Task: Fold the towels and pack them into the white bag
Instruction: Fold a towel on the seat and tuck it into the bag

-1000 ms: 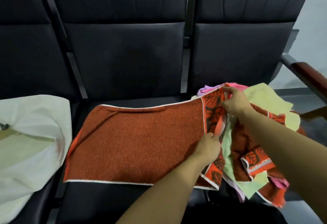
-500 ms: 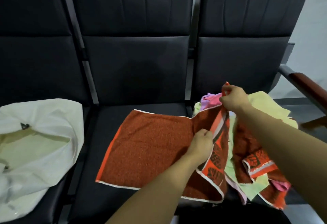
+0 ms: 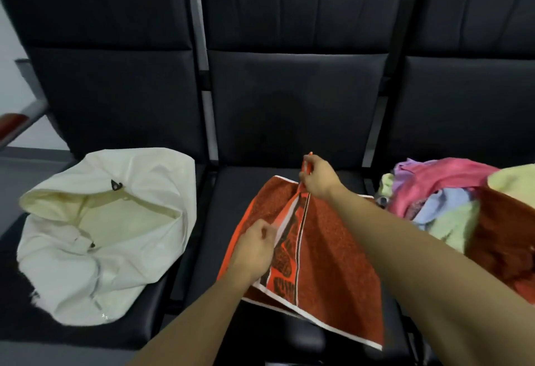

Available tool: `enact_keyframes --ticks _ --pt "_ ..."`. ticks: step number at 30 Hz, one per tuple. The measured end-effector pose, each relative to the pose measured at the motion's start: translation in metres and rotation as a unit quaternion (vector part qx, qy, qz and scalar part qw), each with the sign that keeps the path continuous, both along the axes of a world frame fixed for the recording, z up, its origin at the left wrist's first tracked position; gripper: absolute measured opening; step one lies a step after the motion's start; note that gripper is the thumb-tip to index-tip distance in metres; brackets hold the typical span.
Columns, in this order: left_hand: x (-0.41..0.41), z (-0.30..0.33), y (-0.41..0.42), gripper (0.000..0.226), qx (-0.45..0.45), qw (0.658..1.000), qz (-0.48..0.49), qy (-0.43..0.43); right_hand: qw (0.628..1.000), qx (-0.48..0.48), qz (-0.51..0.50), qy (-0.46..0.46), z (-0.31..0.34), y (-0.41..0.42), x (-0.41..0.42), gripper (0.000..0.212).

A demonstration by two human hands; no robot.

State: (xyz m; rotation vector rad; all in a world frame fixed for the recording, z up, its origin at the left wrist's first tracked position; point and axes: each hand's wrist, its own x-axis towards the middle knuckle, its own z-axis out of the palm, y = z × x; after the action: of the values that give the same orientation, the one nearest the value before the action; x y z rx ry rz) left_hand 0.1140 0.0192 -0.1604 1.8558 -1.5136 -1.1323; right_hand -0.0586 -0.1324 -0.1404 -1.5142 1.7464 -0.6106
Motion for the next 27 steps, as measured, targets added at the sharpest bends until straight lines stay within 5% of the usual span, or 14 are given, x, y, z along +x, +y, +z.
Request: enact_keyframes --ticks 5,11,18,22,24,27 --pt "0.041 -0.019 0.002 0.029 0.027 0.998 0.046 -0.036 0.999 0.027 0.035 -0.015 -0.027 -0.011 0.047 0.056" --pt "0.069 -0.049 -0.005 0.026 0.080 0.985 0.064 -0.139 0.984 0.087 0.070 -0.136 -0.043 -0.002 0.060 0.061" --pt "0.068 -0.062 -0.041 0.028 0.081 0.971 0.040 -0.221 0.999 0.049 -0.019 -0.012 -0.048 0.032 -0.022 0.042" --pt "0.058 -0.056 -0.071 0.040 0.073 0.972 0.058 -0.214 0.976 -0.020 -0.150 0.155 -0.073 0.081 -0.083 0.033" --pt "0.051 -0.054 -0.082 0.059 0.113 0.972 0.061 -0.199 0.958 0.027 -0.225 0.178 -0.081 0.105 -0.106 0.046" --pt "0.040 -0.059 -0.082 0.081 0.206 0.967 0.090 -0.121 0.941 0.224 -0.211 0.144 -0.087 0.123 -0.119 0.062"
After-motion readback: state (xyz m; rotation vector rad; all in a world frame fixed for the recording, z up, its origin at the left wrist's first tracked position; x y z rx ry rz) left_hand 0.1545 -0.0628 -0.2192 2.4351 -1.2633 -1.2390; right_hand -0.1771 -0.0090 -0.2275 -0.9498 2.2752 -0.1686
